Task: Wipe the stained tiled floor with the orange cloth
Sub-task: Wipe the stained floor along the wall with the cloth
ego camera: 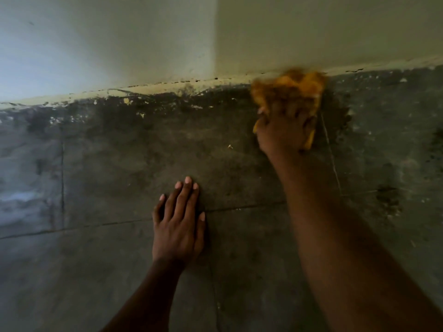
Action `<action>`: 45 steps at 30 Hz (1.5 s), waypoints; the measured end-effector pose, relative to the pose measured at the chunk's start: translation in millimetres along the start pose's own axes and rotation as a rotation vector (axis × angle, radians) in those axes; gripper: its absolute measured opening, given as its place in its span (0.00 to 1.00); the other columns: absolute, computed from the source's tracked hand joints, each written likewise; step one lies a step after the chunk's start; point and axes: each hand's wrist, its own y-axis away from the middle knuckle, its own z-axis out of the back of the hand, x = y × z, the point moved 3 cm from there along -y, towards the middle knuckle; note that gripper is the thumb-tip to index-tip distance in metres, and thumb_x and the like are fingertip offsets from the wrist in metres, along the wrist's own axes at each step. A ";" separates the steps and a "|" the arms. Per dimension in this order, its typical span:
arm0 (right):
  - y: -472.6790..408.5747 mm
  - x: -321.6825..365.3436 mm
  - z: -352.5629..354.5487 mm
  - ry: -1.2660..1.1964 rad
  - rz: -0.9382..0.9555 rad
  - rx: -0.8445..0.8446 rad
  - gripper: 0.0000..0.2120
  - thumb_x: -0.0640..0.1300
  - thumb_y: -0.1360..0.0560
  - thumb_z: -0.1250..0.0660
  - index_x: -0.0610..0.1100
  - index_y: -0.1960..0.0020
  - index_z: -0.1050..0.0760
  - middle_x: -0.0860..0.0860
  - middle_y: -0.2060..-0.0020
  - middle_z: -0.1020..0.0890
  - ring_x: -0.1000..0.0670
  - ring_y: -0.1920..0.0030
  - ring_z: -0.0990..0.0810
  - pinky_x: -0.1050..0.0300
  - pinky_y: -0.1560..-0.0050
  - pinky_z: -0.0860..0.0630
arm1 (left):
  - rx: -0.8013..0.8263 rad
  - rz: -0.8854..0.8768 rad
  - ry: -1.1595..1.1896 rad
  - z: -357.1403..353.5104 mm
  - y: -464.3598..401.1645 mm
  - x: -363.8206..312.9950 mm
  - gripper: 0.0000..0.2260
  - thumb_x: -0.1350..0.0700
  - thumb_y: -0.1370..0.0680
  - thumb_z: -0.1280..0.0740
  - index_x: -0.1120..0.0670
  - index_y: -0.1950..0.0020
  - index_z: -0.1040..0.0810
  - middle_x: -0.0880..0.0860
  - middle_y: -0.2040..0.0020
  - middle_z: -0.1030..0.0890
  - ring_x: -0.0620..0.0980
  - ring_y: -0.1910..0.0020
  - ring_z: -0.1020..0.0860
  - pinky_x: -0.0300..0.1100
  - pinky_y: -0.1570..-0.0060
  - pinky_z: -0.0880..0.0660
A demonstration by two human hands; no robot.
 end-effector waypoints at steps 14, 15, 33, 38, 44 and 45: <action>37.2 -97.4 1.5 0.027 -0.064 -0.147 0.28 0.59 0.16 0.47 0.55 0.17 0.43 0.43 0.16 0.46 0.32 0.18 0.51 0.26 0.22 0.50 | -0.007 -0.024 -0.023 -2.8 0.9 0.8 0.28 0.47 0.17 0.44 0.57 0.18 0.35 0.54 0.16 0.38 0.56 0.18 0.38 0.60 0.23 0.39; 67.5 -101.8 -0.6 0.073 0.007 -0.157 0.28 0.60 0.16 0.47 0.56 0.18 0.43 0.45 0.16 0.45 0.33 0.17 0.50 0.28 0.22 0.48 | 0.000 -0.029 -0.021 -2.7 1.4 1.4 0.28 0.47 0.17 0.44 0.57 0.18 0.35 0.54 0.16 0.39 0.55 0.18 0.38 0.60 0.23 0.39; 159.9 -208.0 12.8 0.082 -0.064 -0.191 0.27 0.63 0.19 0.48 0.64 0.20 0.41 0.53 0.16 0.43 0.39 0.17 0.46 0.28 0.24 0.42 | 0.018 -0.052 0.051 -4.4 6.4 2.6 0.31 0.42 0.17 0.50 0.56 0.16 0.40 0.54 0.15 0.42 0.55 0.16 0.42 0.60 0.20 0.45; 173.5 -200.9 5.1 0.008 -0.040 -0.118 0.28 0.62 0.19 0.46 0.63 0.19 0.41 0.51 0.16 0.46 0.37 0.16 0.53 0.28 0.21 0.51 | -0.008 -0.113 0.028 -21.8 23.2 -21.7 0.35 0.40 0.17 0.52 0.61 0.17 0.39 0.57 0.15 0.43 0.56 0.16 0.43 0.59 0.18 0.47; 247.7 -281.9 6.3 -0.029 -0.104 -0.133 0.27 0.63 0.18 0.48 0.66 0.19 0.44 0.55 0.16 0.48 0.41 0.16 0.54 0.30 0.21 0.54 | 0.086 -0.152 0.046 -34.4 60.9 -101.3 0.40 0.36 0.21 0.57 0.60 0.15 0.45 0.56 0.14 0.50 0.53 0.14 0.52 0.52 0.17 0.58; 245.5 -284.2 7.6 -0.056 -0.169 -0.092 0.27 0.63 0.17 0.47 0.65 0.19 0.46 0.54 0.15 0.51 0.40 0.16 0.56 0.29 0.21 0.56 | 0.104 -0.156 0.050 -36.7 67.9 -113.6 0.39 0.36 0.20 0.57 0.59 0.15 0.46 0.56 0.14 0.52 0.52 0.14 0.54 0.52 0.17 0.59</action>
